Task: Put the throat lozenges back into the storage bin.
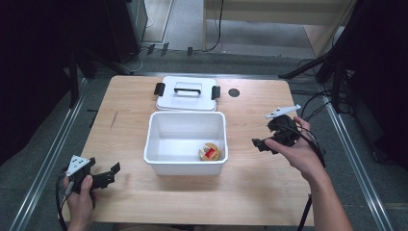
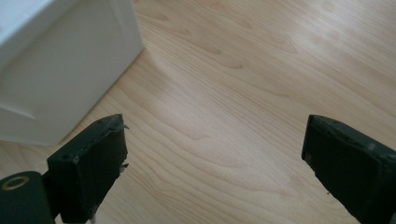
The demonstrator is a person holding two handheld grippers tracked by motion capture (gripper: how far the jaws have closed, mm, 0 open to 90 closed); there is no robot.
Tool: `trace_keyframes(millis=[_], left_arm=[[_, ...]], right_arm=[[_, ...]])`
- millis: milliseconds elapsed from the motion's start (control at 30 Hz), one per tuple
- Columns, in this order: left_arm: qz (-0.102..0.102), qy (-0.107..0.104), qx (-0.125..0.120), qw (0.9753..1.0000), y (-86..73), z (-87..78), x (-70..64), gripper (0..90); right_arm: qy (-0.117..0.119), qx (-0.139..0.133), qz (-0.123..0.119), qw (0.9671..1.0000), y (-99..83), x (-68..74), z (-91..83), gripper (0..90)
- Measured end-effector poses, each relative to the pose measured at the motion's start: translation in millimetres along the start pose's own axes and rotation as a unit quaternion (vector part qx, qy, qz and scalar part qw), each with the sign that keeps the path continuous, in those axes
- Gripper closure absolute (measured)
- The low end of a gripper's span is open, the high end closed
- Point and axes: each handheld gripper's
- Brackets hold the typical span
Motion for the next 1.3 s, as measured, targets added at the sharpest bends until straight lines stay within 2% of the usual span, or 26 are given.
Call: trace_keyframes(millis=[267,533,700,800,1000,1033,1133,1233,1300], left_arm=[[-0.003,0.001,-0.002,1.0,-0.1,0.1,-0.2,0.0],[-0.003,0.001,-0.002,1.0,-0.1,-0.2,0.4,0.0],[-0.004,0.003,-0.003,1.0,-0.2,-0.3,0.3,0.0],[-0.005,0.004,-0.001,1.0,0.0,-0.2,0.6,0.0],[-0.013,0.007,-0.005,0.9999,-0.3,-0.1,0.9,0.0],[-0.011,0.007,-0.005,0.9999,-0.4,-0.4,1.0,0.0],[-0.014,0.011,-0.008,0.9998,-0.9,-1.3,0.4,0.0],[-0.011,0.011,-0.011,0.9998,-1.0,-1.6,-0.1,0.0],[-0.012,0.01,-0.009,0.9998,-0.6,-0.9,0.2,0.0]], right_arm=[[-0.028,-0.046,0.04,0.9977,-44.5,-14.9,7.0,6.0],[-0.024,-0.092,0.074,0.9927,-90.1,-23.1,15.6,5.9],[-0.029,-0.123,0.098,0.9872,-119.9,-27.9,18.7,5.9],[-0.031,-0.142,0.096,0.9847,-135.9,-28.6,19.6,5.9],[-0.026,-0.181,0.115,0.9765,-165.2,-27.4,20.4,5.9],[-0.029,-0.189,0.122,0.9739,-172.9,-27.8,21.1,5.9],[-0.039,-0.188,0.136,0.972,-179.4,-29.7,21.6,6.0],[-0.058,-0.186,0.131,0.972,-184.2,-28.8,19.4,6.1],[-0.056,-0.196,0.13,0.9704,-187.5,-28.3,17.8,6.1]])
Point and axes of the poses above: each handheld gripper's, and its own axes: z roughly forward along the jaws, y roughly out of its top, x roughly to its left, and after that the axes turned 9 degrees about y, right-handed
